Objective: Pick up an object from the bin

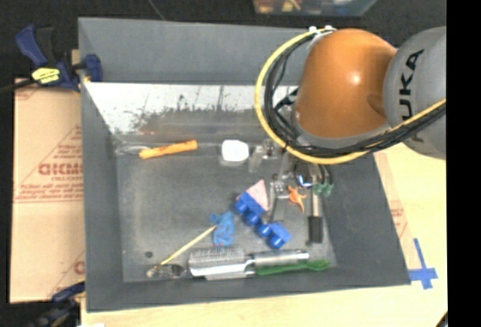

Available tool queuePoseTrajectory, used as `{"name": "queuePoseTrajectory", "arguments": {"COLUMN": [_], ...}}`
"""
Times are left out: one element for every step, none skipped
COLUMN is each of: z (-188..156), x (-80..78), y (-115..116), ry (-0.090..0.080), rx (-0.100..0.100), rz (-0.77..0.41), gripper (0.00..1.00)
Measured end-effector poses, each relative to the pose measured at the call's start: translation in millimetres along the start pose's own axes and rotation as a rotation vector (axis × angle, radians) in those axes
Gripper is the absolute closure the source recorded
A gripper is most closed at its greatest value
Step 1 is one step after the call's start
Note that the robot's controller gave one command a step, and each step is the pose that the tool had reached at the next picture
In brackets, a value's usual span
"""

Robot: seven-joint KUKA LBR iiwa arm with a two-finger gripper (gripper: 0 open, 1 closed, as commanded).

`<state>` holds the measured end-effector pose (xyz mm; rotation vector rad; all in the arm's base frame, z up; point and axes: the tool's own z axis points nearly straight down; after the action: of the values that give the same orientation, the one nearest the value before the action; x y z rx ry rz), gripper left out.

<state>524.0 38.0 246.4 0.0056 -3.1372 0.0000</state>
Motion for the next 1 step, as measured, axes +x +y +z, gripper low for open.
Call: {"name": "queuePoseTrajectory", "arguments": {"z": [-3.7], "x": [-1.5], "y": [0.3], "ry": [-0.008], "rx": [-0.001], "rz": [0.001], "gripper": [0.0]}}
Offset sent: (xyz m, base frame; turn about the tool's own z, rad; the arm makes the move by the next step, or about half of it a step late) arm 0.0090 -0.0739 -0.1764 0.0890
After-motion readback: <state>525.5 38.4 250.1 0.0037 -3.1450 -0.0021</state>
